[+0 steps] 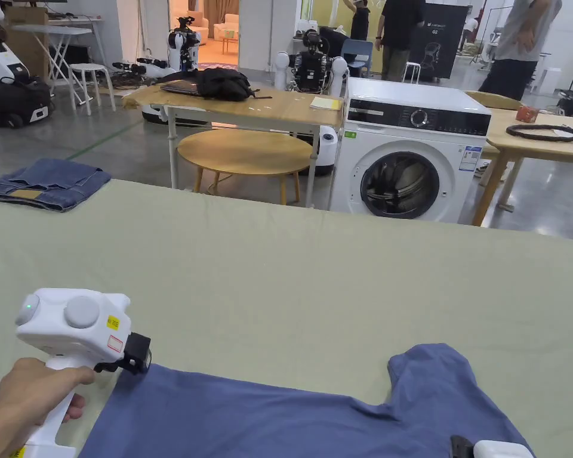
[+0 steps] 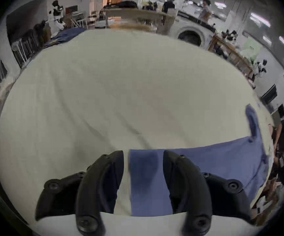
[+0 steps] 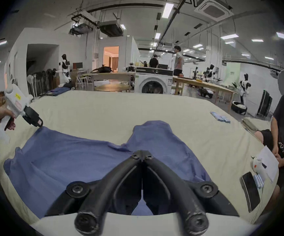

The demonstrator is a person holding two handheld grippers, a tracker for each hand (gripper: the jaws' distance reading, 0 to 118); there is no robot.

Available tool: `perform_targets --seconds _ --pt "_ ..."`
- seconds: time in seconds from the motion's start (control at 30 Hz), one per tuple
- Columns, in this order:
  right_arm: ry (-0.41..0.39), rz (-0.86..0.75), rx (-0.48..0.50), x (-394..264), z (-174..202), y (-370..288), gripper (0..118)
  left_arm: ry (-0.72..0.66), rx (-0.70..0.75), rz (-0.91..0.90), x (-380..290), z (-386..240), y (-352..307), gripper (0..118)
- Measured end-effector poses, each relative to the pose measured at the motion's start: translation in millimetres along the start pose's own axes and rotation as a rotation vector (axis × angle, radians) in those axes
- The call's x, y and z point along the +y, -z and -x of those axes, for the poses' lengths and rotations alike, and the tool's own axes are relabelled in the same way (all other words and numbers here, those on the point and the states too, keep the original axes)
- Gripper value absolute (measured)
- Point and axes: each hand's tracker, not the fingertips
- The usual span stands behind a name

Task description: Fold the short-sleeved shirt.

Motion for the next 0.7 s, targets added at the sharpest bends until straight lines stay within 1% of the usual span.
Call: perform_targets --seconds 0.07,0.1,0.17,0.2,0.23,0.3,0.33,0.4,0.47,0.53,0.57,0.6,0.63,0.67,0.7 --pt "-0.003 0.02 -0.01 -3 -3 4 0 0.02 0.031 0.087 -4 -4 20 45" --pt "-0.003 0.029 -0.012 -3 -4 5 0 0.037 0.035 0.071 -7 -6 22 45" --pt "-0.006 0.041 -0.013 -5 -8 6 0 0.024 0.068 -0.026 -14 -15 12 44" --pt "-0.007 0.042 -0.017 -5 -9 6 0 0.042 0.085 -0.035 -16 -21 12 37" --pt "-0.008 0.046 -0.022 -5 -10 6 0 0.101 0.095 -0.048 -19 -28 12 29" --pt "0.001 0.056 -0.016 -4 -15 9 0 0.169 0.092 -0.068 -17 -26 20 6" --pt "0.006 0.065 -0.015 -3 -17 11 0 0.18 0.083 -0.058 -17 -29 21 0" --pt "0.015 0.084 -0.018 3 -24 16 0 0.191 0.094 -0.085 -21 -33 15 0" --pt "0.049 0.096 -0.01 16 -38 22 0 0.16 0.063 -0.121 -23 -26 6 0" --pt "0.045 0.156 -0.026 33 -54 38 0 0.127 0.036 -0.15 -27 -21 -4 0" --pt "0.048 0.193 -0.019 43 -64 49 0 0.115 0.018 -0.177 -29 -17 -9 0" --pt "0.061 0.201 -0.012 50 -73 59 3 0.107 0.025 -0.182 -31 -15 -13 0" --pt "0.039 0.252 -0.025 59 -82 75 7 0.102 0.015 -0.182 -33 -13 -18 0" --pt "0.035 0.295 -0.022 66 -91 93 14 0.093 0.005 -0.202 -35 -12 -23 0" --pt "0.033 0.332 -0.012 72 -98 109 35 0.086 0.003 -0.212 -36 -11 -25 0"
